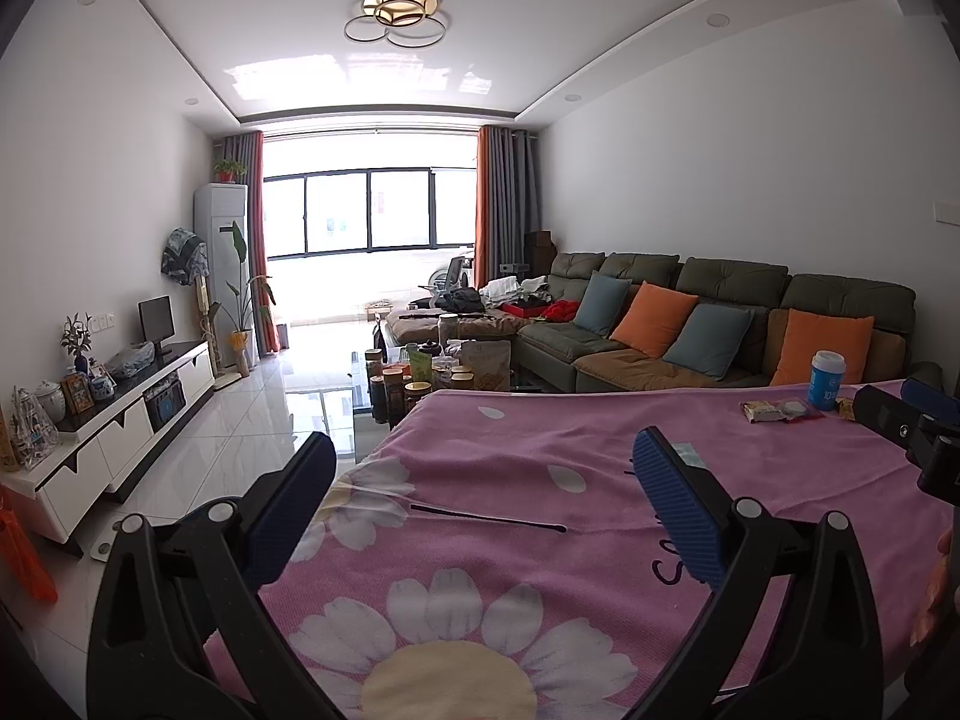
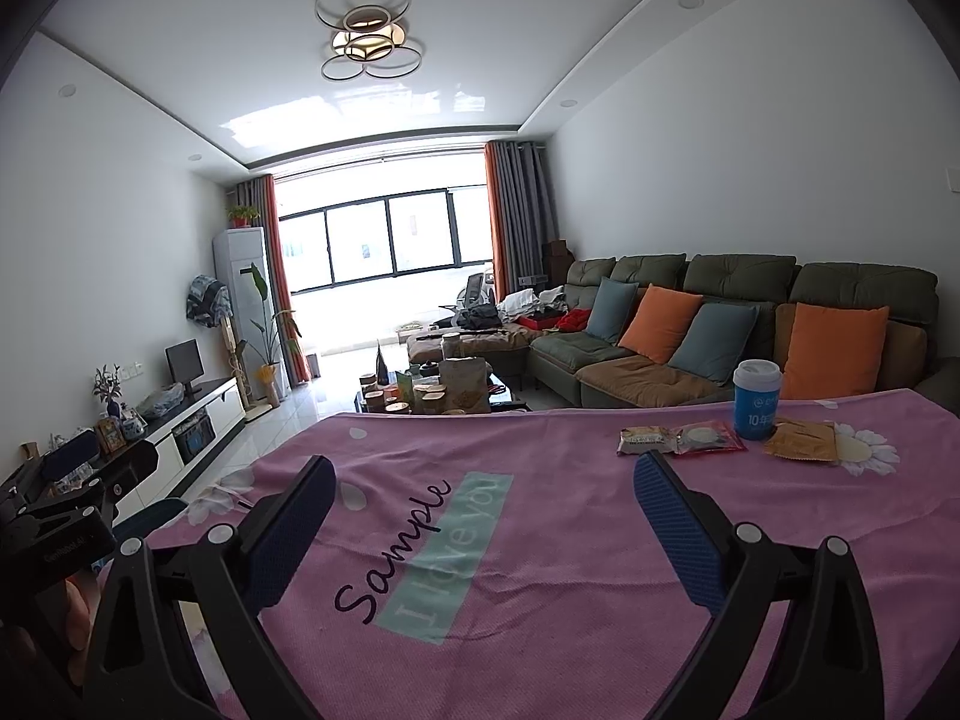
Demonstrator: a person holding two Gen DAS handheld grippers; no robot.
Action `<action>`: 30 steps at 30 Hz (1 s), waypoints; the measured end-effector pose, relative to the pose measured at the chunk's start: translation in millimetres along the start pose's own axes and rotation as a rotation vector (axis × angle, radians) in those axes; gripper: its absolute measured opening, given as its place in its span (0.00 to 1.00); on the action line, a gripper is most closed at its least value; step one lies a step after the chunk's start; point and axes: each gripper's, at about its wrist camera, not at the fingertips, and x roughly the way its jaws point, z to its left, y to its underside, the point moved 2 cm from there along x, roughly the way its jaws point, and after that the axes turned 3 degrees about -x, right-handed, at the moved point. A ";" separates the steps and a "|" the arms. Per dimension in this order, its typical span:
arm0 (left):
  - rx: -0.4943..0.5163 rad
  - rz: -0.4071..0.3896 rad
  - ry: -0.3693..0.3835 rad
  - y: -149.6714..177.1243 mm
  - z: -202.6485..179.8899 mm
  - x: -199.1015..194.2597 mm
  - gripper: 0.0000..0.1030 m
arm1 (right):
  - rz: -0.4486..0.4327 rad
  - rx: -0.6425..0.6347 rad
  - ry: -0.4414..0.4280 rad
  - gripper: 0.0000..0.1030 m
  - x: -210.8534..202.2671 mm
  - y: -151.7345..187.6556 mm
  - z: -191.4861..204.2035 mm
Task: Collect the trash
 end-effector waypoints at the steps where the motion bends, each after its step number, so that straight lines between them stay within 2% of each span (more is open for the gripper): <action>1: 0.000 0.000 0.000 -0.1 0.1 0.2 0.95 | 0.000 -0.001 0.001 0.93 -0.1 0.1 0.1; 27: 0.022 -0.001 0.008 4.0 -7.8 1.8 0.95 | -0.002 0.005 0.002 0.93 2.0 -3.4 -0.3; 30: 0.014 0.020 0.021 5.4 -8.2 5.1 0.95 | 0.003 0.002 0.006 0.93 2.3 -2.5 -0.9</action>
